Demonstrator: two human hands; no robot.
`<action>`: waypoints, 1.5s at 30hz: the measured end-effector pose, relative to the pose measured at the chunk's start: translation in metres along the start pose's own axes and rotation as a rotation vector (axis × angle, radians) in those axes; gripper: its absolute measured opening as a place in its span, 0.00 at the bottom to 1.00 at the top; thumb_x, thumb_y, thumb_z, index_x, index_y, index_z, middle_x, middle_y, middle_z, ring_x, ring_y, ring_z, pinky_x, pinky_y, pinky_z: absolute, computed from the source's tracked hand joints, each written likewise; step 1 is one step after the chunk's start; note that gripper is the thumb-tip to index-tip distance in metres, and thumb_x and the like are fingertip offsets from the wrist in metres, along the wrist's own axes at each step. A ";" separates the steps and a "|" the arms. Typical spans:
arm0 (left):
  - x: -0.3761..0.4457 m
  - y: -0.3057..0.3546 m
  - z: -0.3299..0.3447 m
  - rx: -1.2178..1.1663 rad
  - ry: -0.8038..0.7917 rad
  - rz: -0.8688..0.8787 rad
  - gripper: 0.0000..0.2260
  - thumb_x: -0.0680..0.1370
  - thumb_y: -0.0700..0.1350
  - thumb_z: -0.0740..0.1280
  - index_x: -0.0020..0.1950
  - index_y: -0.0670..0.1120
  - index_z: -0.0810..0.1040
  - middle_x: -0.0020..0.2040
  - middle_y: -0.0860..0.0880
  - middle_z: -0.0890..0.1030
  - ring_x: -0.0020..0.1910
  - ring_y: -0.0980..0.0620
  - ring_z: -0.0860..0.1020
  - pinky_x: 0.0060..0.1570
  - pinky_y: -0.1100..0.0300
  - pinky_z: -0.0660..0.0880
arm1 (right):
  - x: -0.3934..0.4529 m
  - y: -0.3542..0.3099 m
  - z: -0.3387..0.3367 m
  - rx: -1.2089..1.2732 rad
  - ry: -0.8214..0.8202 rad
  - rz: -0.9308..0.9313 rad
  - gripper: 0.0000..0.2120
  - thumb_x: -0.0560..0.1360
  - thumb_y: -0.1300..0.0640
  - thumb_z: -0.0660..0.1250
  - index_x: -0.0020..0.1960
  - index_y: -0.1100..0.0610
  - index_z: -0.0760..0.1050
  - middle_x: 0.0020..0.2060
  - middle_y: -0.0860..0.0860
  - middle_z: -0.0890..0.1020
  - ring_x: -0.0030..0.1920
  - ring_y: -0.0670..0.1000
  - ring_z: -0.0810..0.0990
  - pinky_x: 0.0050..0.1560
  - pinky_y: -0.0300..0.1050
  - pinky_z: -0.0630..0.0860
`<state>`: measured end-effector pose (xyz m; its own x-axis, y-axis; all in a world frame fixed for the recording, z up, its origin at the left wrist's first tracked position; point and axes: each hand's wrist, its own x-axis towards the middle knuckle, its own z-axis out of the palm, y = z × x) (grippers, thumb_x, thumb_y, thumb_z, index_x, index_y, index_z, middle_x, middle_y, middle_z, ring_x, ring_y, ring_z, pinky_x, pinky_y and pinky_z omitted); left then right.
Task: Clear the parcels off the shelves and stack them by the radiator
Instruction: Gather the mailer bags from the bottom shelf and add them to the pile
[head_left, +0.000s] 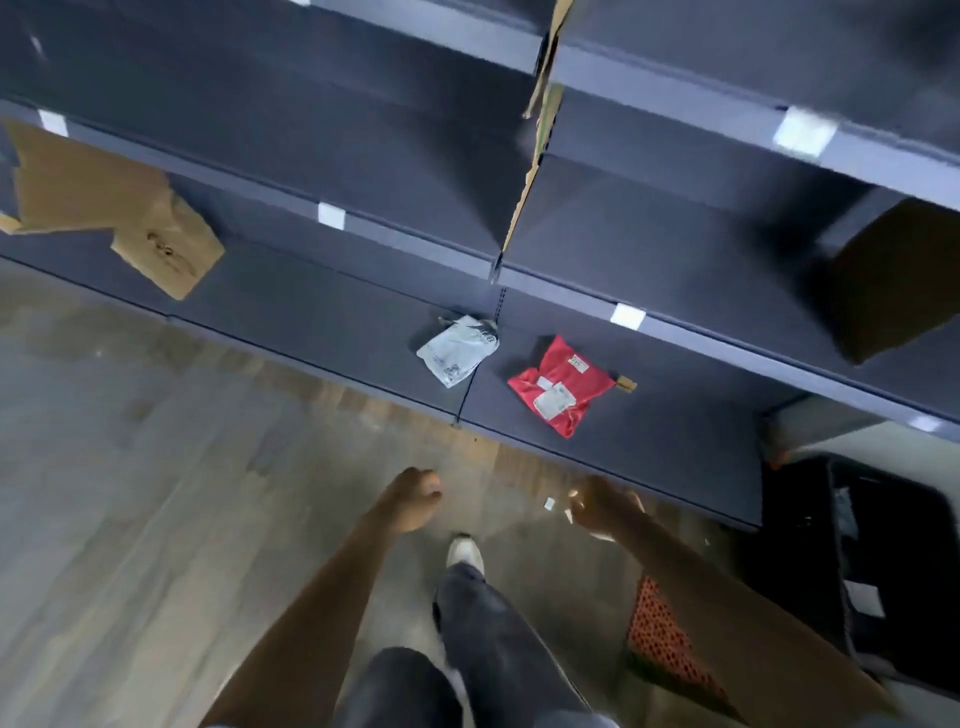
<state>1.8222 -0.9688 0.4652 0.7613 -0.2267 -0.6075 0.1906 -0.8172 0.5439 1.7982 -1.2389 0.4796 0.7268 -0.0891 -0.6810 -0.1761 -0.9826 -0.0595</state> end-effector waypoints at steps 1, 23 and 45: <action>0.026 -0.006 -0.003 -0.111 0.058 -0.045 0.12 0.79 0.40 0.62 0.59 0.36 0.78 0.59 0.39 0.79 0.58 0.43 0.77 0.55 0.59 0.71 | 0.028 -0.002 -0.001 0.014 -0.019 0.003 0.17 0.78 0.53 0.57 0.63 0.56 0.74 0.63 0.57 0.77 0.63 0.56 0.74 0.64 0.48 0.70; 0.422 -0.303 0.175 -0.157 0.220 -0.187 0.09 0.77 0.36 0.64 0.56 0.38 0.79 0.58 0.37 0.74 0.57 0.40 0.76 0.59 0.53 0.70 | 0.568 0.043 0.177 -0.017 0.286 0.341 0.35 0.77 0.53 0.62 0.77 0.58 0.48 0.76 0.57 0.54 0.74 0.61 0.55 0.71 0.57 0.58; 0.112 0.097 -0.014 0.633 -0.085 0.511 0.31 0.73 0.37 0.66 0.73 0.53 0.61 0.73 0.44 0.60 0.69 0.44 0.64 0.65 0.51 0.67 | 0.066 -0.041 -0.001 0.023 0.111 -0.049 0.25 0.78 0.61 0.56 0.72 0.44 0.63 0.62 0.54 0.77 0.60 0.57 0.77 0.58 0.50 0.74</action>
<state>1.9345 -1.0663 0.4581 0.6052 -0.6711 -0.4282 -0.5727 -0.7407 0.3514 1.8544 -1.2048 0.4381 0.8037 -0.0593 -0.5920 -0.1526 -0.9823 -0.1087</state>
